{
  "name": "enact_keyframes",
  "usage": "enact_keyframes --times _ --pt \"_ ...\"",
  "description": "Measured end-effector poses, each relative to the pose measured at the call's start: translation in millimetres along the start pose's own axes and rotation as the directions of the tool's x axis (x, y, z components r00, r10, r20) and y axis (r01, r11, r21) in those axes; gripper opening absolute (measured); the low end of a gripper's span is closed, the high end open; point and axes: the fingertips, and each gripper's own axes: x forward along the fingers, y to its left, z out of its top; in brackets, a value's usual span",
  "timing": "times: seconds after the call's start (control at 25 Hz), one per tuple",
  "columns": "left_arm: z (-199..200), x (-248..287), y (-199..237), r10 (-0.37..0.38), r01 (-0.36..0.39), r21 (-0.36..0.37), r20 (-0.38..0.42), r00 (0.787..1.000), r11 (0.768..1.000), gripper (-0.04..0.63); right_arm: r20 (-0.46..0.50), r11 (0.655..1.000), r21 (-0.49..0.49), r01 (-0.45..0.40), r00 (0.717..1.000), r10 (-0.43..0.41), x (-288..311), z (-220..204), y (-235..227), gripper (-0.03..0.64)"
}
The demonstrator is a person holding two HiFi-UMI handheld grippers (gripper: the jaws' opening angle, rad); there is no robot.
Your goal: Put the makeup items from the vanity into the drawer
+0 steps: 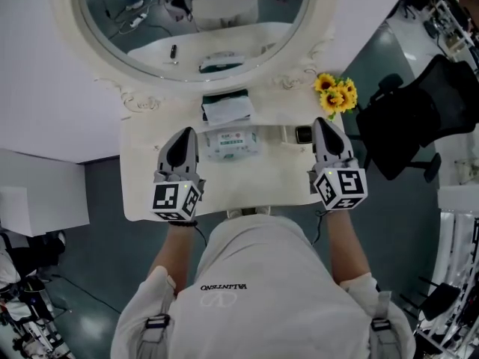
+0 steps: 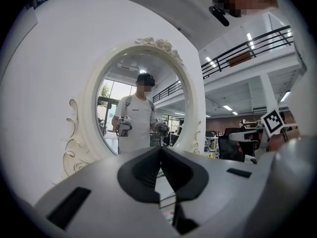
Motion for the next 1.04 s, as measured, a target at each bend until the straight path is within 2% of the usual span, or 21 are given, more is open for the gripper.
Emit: enact_keyframes --times 0.44,0.56,1.04 --pt "15.3 -15.2 -2.9 -0.011 0.012 -0.008 0.047 0.999 1.0 0.002 0.012 1.0 -0.002 0.014 1.0 -0.014 -13.1 2.2 10.2 0.009" --pt "17.3 -14.6 -4.1 -0.027 0.029 -0.037 0.054 0.998 0.999 0.002 0.017 1.0 -0.002 0.02 1.0 -0.02 -13.1 3.8 11.5 0.009" --pt "8.6 -16.2 -6.9 -0.057 0.06 -0.083 0.039 0.998 0.995 0.002 0.012 0.998 -0.001 0.066 0.998 -0.066 -24.3 1.8 6.8 0.008"
